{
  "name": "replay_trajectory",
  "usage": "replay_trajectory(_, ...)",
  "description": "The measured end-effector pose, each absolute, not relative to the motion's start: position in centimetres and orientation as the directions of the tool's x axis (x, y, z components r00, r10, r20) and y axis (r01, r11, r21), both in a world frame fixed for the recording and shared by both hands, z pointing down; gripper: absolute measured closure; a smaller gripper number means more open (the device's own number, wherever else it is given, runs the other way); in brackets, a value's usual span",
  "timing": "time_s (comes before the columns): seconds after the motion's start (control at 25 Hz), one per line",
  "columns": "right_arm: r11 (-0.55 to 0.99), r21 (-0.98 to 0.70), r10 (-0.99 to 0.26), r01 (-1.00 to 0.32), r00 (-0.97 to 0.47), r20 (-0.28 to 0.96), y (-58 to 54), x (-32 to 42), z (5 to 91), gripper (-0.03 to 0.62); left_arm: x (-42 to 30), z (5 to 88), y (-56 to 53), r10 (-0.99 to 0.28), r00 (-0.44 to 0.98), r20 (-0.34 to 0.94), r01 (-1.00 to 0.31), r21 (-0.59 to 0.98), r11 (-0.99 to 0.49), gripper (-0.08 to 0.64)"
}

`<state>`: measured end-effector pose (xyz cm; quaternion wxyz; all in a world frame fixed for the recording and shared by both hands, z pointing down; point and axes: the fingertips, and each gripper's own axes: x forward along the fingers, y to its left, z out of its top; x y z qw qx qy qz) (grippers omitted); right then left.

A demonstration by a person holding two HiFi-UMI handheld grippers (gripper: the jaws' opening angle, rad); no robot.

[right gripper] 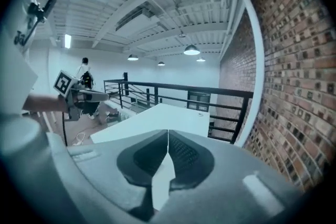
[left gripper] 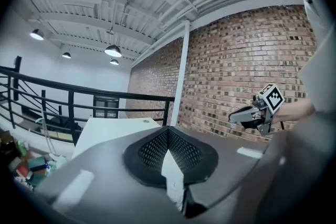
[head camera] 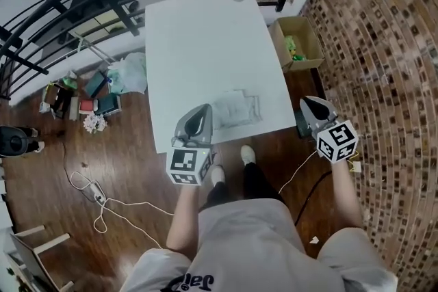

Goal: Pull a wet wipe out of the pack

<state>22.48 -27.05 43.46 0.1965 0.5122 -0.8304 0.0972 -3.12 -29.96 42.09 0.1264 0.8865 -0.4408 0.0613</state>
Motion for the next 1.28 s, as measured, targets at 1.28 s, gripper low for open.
replay_trajectory(1.28, 0.997, -0.024, 0.060, 0.072, -0.546, 0.836, -31.9, 4.1, 58.1, 0.403, -3.6, 51.6, -28.9, -0.747, 0.540, 0.387, -0.841, 0.229, -0.490, 0.545)
